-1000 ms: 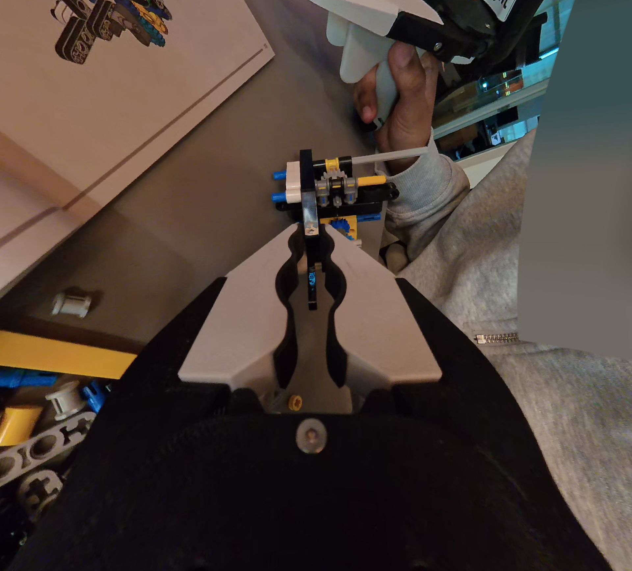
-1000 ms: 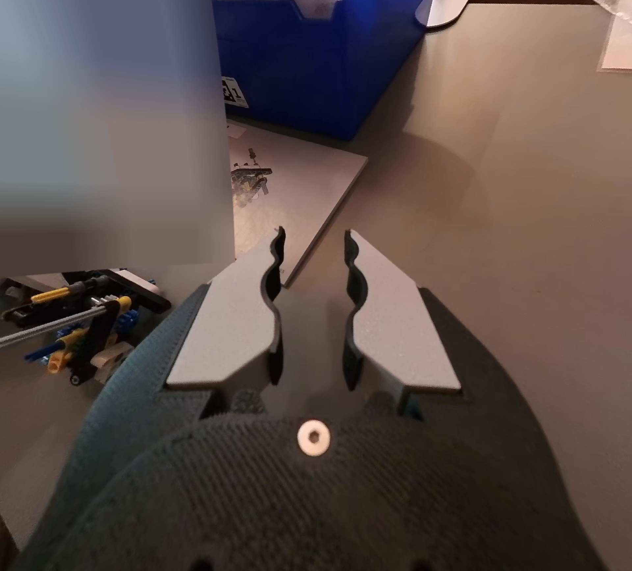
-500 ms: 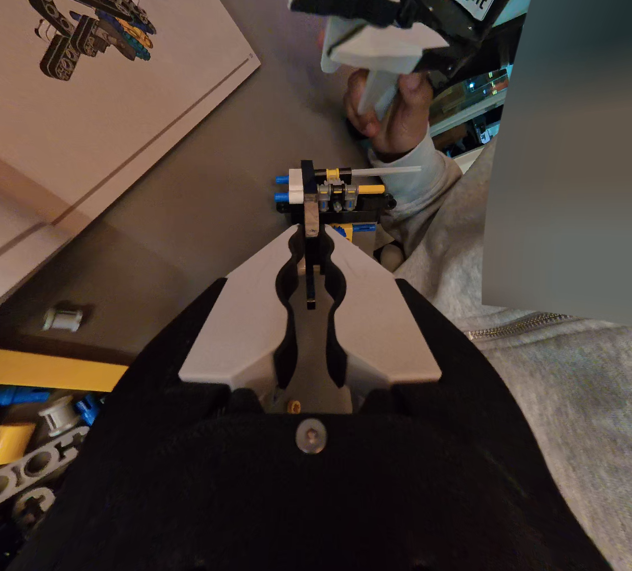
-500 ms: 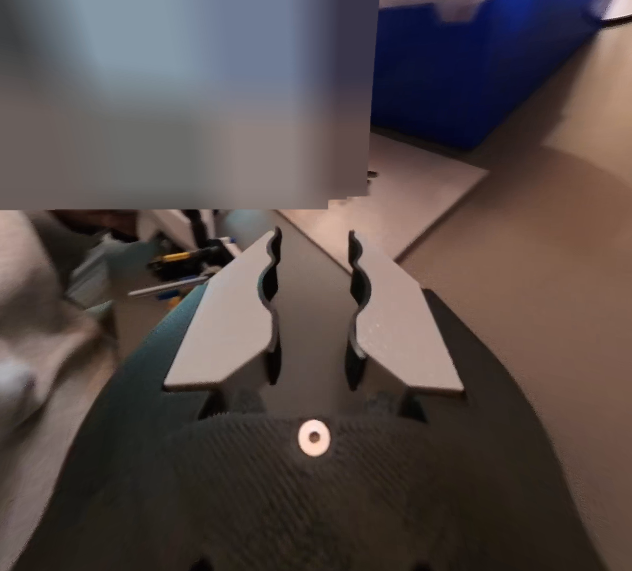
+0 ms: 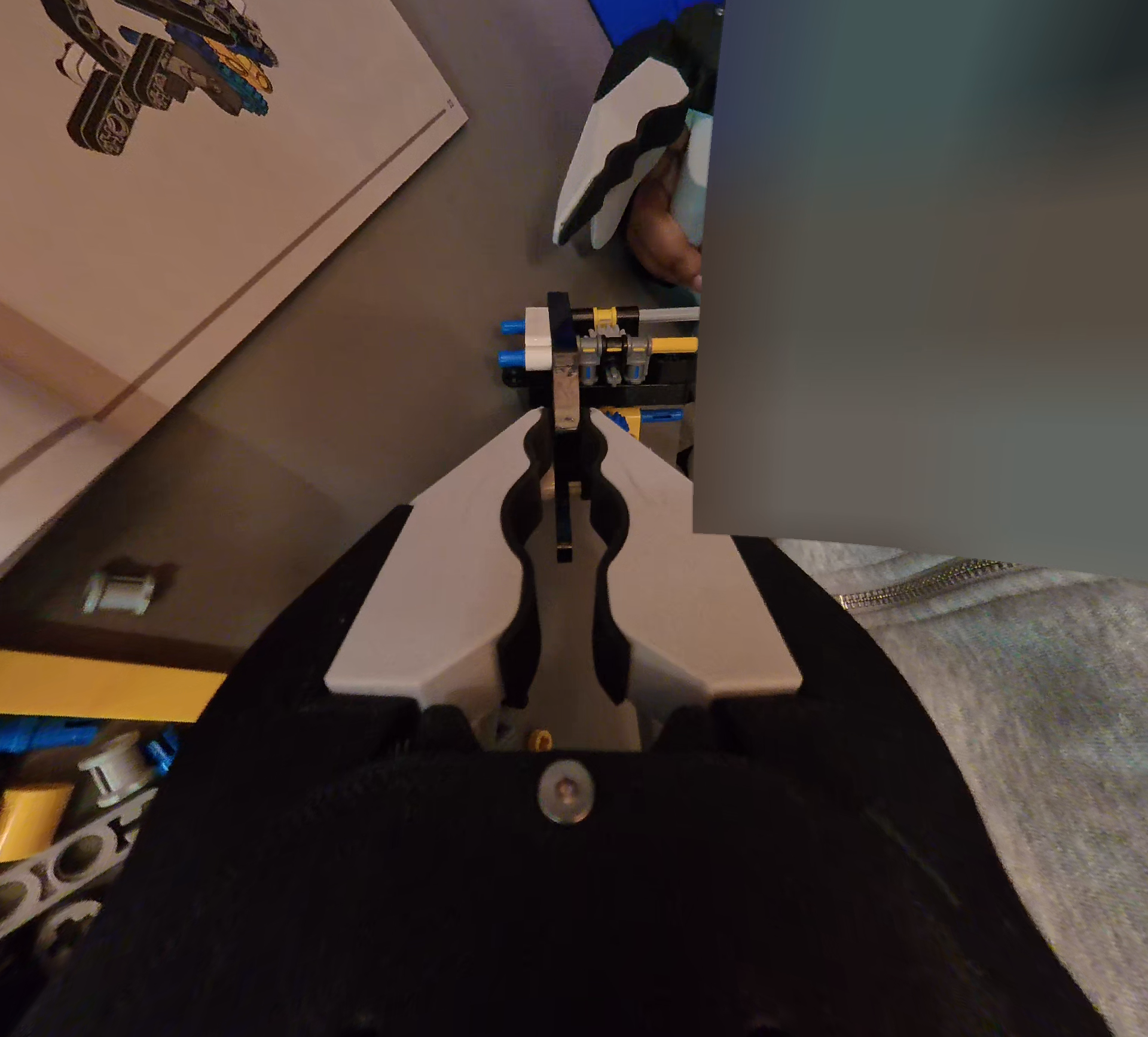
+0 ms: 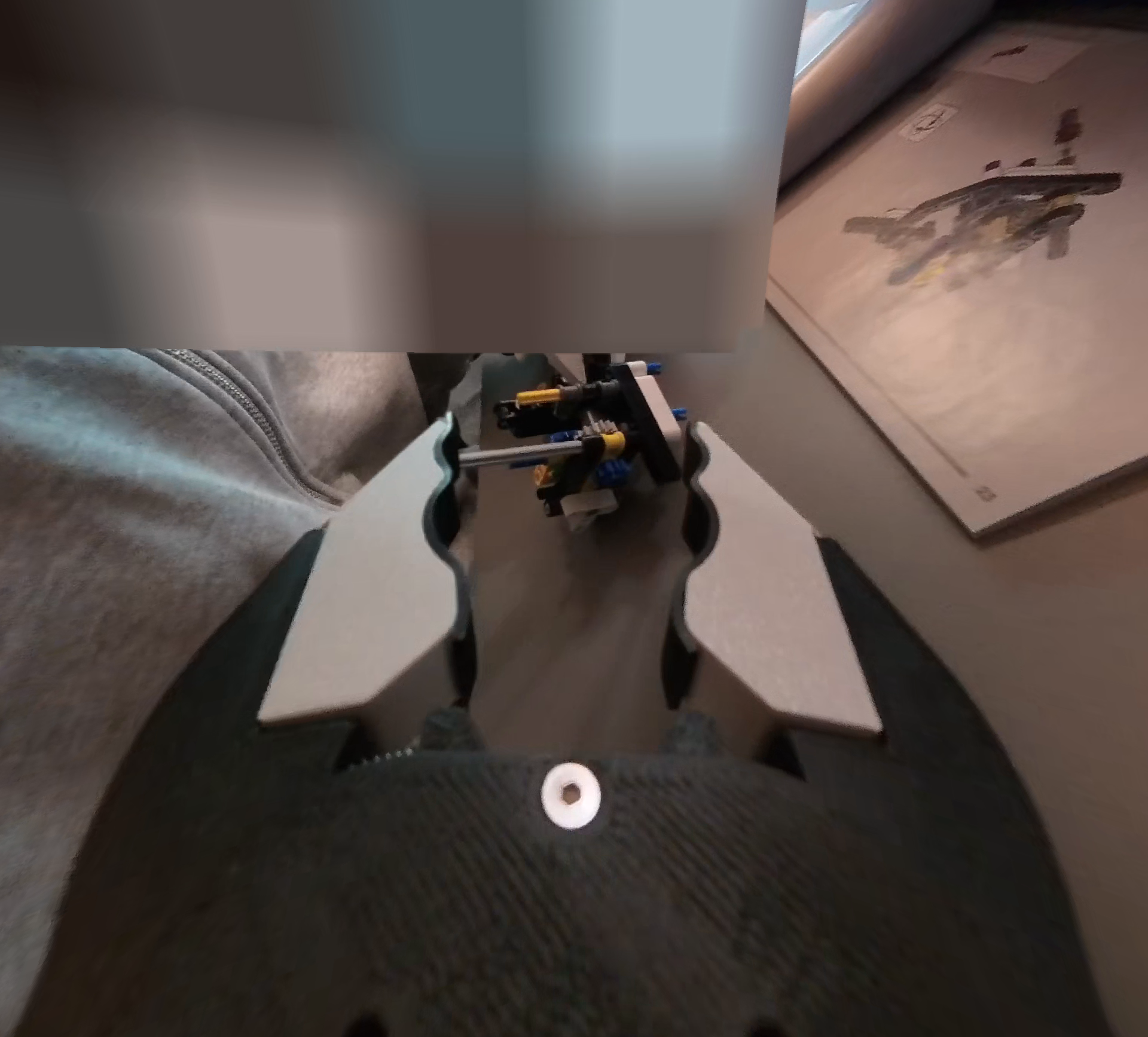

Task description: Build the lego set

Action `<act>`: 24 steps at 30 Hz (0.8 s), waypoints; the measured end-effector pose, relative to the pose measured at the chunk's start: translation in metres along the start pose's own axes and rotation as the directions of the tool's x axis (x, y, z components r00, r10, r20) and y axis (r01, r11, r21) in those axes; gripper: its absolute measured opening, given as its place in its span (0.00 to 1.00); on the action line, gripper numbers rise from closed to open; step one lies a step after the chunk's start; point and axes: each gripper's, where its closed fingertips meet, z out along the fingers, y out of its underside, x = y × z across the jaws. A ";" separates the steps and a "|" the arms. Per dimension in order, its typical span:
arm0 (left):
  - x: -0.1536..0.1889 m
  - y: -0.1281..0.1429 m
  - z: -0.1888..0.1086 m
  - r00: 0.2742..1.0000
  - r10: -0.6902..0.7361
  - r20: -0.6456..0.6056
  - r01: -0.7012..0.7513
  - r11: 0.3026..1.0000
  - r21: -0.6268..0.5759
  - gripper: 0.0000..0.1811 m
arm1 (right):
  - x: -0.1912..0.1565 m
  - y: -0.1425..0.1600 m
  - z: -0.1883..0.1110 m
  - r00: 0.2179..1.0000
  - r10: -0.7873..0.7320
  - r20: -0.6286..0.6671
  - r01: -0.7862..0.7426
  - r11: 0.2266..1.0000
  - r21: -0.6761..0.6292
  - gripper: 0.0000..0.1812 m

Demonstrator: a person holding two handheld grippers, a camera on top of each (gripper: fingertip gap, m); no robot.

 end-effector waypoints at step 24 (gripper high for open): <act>0.001 -0.003 0.000 0.999 0.036 0.007 -0.036 0.999 0.028 0.04 | -0.004 -0.004 -0.004 0.999 0.033 0.019 -0.035 0.998 0.061 0.47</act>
